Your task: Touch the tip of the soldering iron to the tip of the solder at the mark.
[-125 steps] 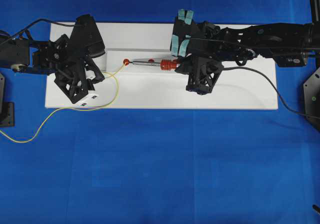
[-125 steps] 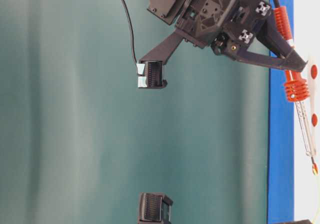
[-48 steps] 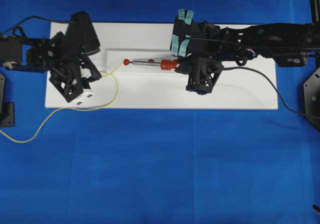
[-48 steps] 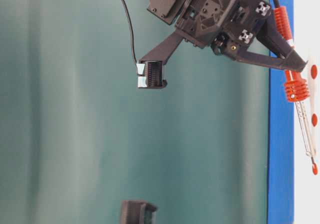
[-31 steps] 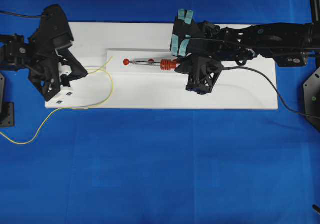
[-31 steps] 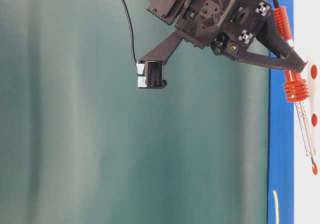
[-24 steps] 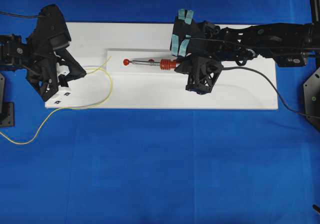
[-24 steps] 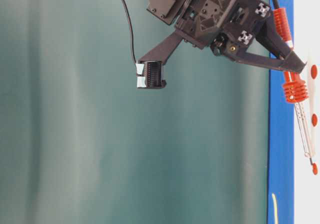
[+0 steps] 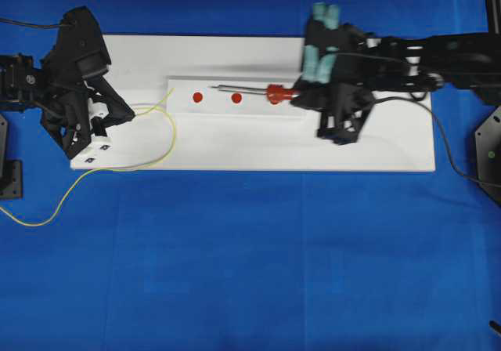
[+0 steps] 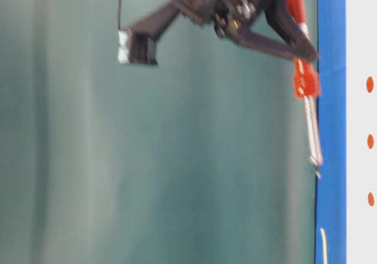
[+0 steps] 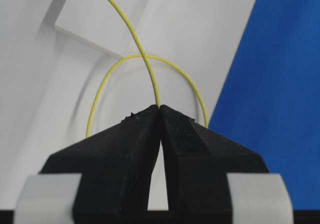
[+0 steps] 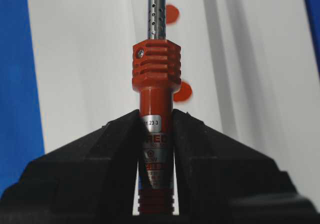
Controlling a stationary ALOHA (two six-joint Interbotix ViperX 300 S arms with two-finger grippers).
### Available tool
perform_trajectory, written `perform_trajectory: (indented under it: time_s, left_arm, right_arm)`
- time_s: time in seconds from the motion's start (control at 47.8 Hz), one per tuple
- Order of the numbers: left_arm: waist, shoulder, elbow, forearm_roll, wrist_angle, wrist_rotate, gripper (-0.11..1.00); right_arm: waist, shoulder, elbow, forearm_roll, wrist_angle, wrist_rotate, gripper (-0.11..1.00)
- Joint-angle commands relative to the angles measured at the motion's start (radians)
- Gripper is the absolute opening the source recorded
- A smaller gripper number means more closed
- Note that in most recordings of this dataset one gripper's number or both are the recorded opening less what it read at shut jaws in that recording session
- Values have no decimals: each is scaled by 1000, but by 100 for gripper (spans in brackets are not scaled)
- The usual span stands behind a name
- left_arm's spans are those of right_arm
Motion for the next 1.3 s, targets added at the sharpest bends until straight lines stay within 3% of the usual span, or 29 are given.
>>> perform_trajectory:
  time_s: [0.0, 0.355, 0.69, 0.878, 1.275]
  left_arm:
    - [0, -8, -9, -2, -3, 2, 2]
    - [0, -8, -11, -2, -3, 0, 2]
    - [0, 15, -38, -2, -8, 0, 2]
    - [0, 64, -98, -2, -8, 0, 2]
    - [-11, 298, -281, -2, 0, 0, 2]
  right_arm:
    - [-3, -71, 29, -2, -14, 3, 6]
    - [-9, -173, 126, 0, -14, 6, 6]
    - [-12, -173, 127, -2, -12, 6, 6]
    - [-12, -173, 127, 0, -15, 6, 6]
    - [-12, -172, 132, -2, -17, 6, 6]
